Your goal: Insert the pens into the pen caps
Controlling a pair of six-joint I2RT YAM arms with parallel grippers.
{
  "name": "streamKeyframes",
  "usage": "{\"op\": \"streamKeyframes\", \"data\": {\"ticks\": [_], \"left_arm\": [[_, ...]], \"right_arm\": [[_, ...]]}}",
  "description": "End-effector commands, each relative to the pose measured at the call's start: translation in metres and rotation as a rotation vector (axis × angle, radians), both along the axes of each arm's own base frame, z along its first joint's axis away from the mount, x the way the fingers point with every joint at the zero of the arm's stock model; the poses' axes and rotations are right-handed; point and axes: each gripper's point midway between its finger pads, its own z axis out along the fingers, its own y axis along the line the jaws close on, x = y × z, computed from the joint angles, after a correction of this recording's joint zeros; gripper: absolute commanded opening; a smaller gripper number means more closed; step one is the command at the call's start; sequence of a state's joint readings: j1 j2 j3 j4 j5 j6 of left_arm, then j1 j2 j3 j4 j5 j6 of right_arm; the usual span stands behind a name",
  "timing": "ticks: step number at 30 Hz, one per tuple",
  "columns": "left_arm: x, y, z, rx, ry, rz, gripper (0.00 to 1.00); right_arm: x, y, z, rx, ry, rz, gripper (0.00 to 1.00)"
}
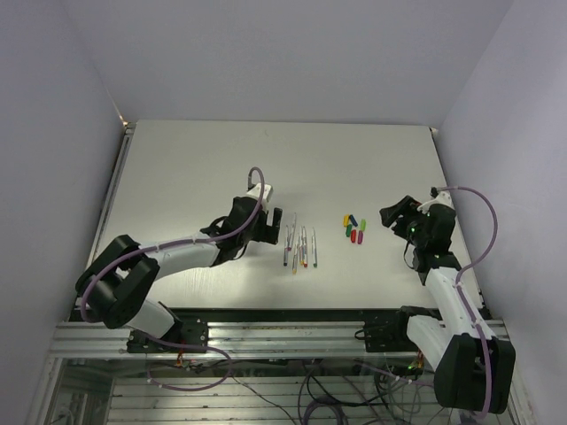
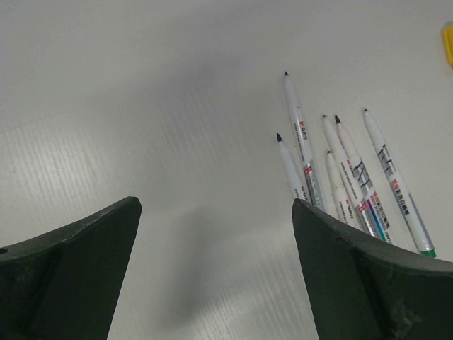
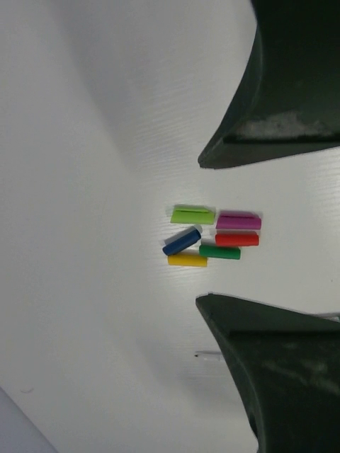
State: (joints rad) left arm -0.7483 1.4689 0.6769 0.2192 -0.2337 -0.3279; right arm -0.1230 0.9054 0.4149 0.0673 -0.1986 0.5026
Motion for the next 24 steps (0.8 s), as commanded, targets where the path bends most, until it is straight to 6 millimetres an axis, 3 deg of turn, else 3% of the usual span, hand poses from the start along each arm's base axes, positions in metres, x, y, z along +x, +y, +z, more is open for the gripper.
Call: {"op": "streamKeyframes", "data": {"ticks": [1,8,15,24], "left_arm": [[0.000,-0.021,0.005,-0.071,0.040,-0.040,0.99],[-0.017,-0.020,-0.024,0.044,0.146,-0.065,0.93],[-0.035,-0.031,-0.024,0.123,0.147,-0.101,0.89],[-0.037,-0.045,-0.030,0.166,0.151,-0.133,0.84]], "right_arm": [[0.004,0.001,0.028,-0.050,-0.101,0.030,0.50],[0.002,0.003,0.027,-0.087,-0.096,0.053,0.39],[0.002,0.006,0.025,-0.092,-0.098,0.059,0.37],[0.002,0.006,0.024,-0.092,-0.094,0.058,0.34]]}}
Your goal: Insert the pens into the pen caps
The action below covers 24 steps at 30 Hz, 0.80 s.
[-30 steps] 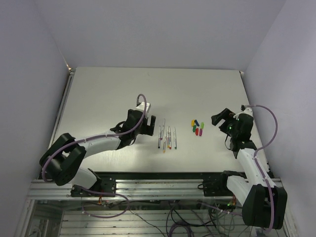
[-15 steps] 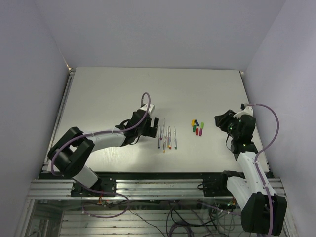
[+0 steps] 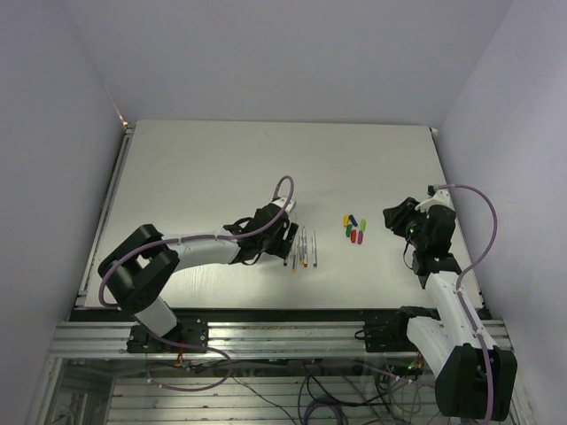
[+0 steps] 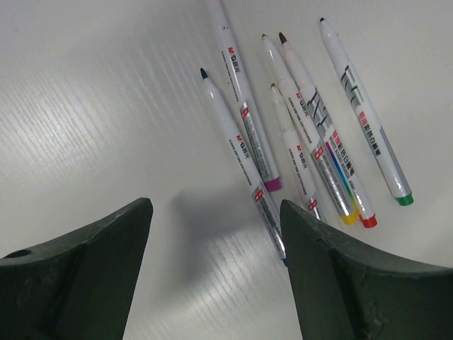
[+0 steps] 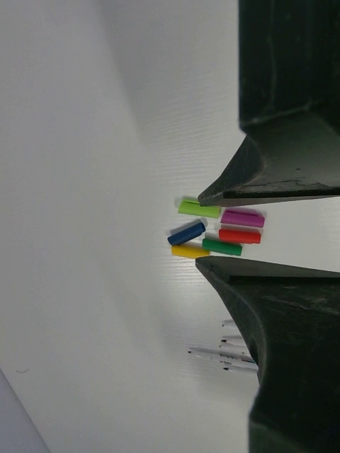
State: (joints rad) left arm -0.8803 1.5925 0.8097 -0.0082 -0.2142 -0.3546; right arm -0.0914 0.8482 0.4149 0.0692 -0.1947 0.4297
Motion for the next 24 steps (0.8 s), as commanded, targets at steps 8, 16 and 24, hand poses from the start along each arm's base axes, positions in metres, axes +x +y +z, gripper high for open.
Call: {"op": "streamKeyframes", "data": {"ticks": [8,16,24], "left_arm": [[0.009,-0.017,-0.008,0.075,0.015,-0.010,0.77],[0.005,-0.012,-0.010,0.123,0.014,-0.007,0.80],[0.000,-0.016,-0.020,0.151,0.037,-0.024,0.79]], "right_arm": [[0.003,-0.003,0.007,-0.026,-0.018,-0.007,0.34],[0.004,-0.003,0.004,-0.027,-0.011,-0.010,0.34],[0.005,-0.003,0.001,-0.027,-0.002,-0.009,0.34]]}}
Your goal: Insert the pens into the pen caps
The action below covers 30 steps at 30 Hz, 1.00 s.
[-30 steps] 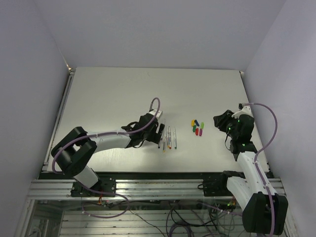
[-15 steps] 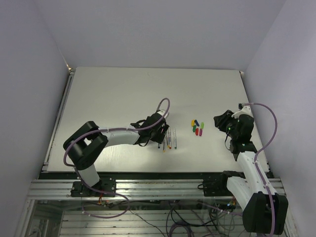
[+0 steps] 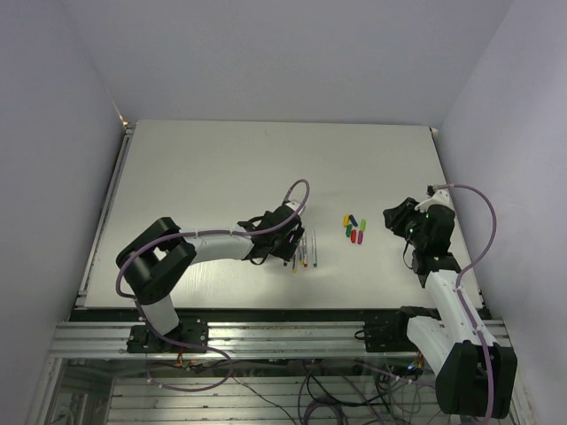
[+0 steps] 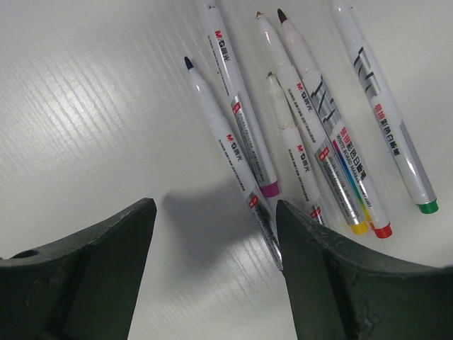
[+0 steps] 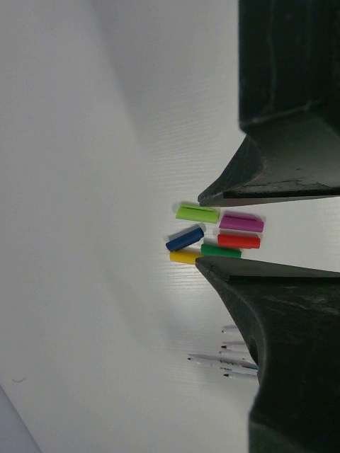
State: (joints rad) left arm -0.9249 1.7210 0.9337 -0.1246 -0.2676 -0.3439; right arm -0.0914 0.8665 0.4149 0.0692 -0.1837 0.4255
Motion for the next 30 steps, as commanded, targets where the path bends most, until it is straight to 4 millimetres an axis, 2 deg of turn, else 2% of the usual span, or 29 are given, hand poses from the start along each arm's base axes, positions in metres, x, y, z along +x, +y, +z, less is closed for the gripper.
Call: {"op": "streamKeyframes", "data": {"ticks": [1,11,20,26,30], "left_arm": [[0.001,-0.006,-0.002,0.028,0.000,-0.008,0.79],[-0.008,0.008,-0.016,0.101,0.043,0.020,0.76],[-0.010,0.026,-0.025,0.189,0.054,0.042,0.63],[-0.011,0.027,-0.032,0.203,0.068,0.051,0.52],[-0.013,0.032,-0.035,0.234,0.078,0.060,0.49]], "right_arm": [[0.004,-0.001,0.006,-0.020,-0.018,0.002,0.34],[0.004,-0.001,0.004,-0.017,-0.012,0.003,0.34],[0.004,0.000,0.006,-0.013,-0.012,0.004,0.34],[0.003,0.001,0.005,-0.006,-0.007,0.005,0.34],[0.002,0.001,0.004,-0.005,0.001,0.007,0.34]]}}
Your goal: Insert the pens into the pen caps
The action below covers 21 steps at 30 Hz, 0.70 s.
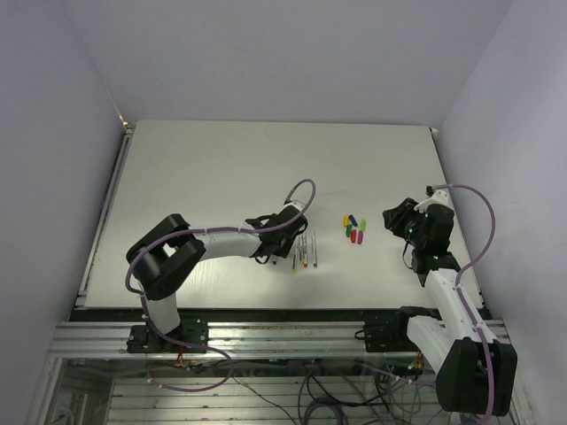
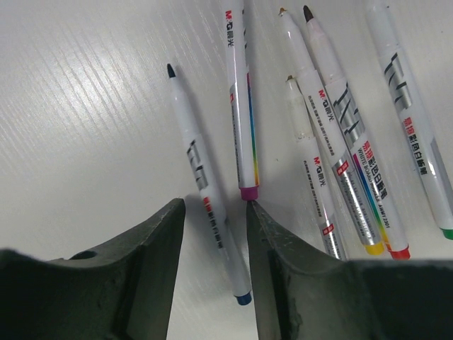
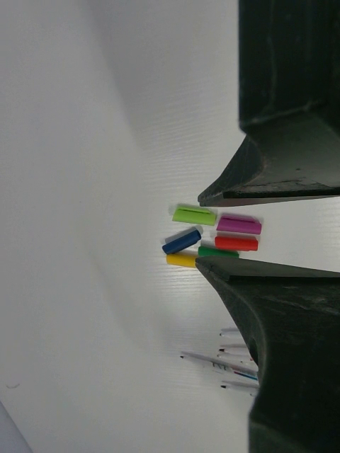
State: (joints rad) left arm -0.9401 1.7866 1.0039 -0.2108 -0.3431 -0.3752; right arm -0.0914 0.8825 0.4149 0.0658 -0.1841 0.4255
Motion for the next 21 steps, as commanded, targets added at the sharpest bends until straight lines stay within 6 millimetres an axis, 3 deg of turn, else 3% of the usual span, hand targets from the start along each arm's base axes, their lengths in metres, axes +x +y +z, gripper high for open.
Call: {"op": "streamKeyframes", "data": {"ticks": [1,21], "left_arm": [[-0.017,0.029,-0.026,0.154,0.077,0.012,0.49],[-0.040,0.056,-0.037,0.254,0.184,0.051,0.40]], "right_arm": [[0.002,0.001,0.010,-0.007,-0.019,0.007,0.34],[0.001,0.003,0.001,0.003,0.017,0.015,0.34]]}}
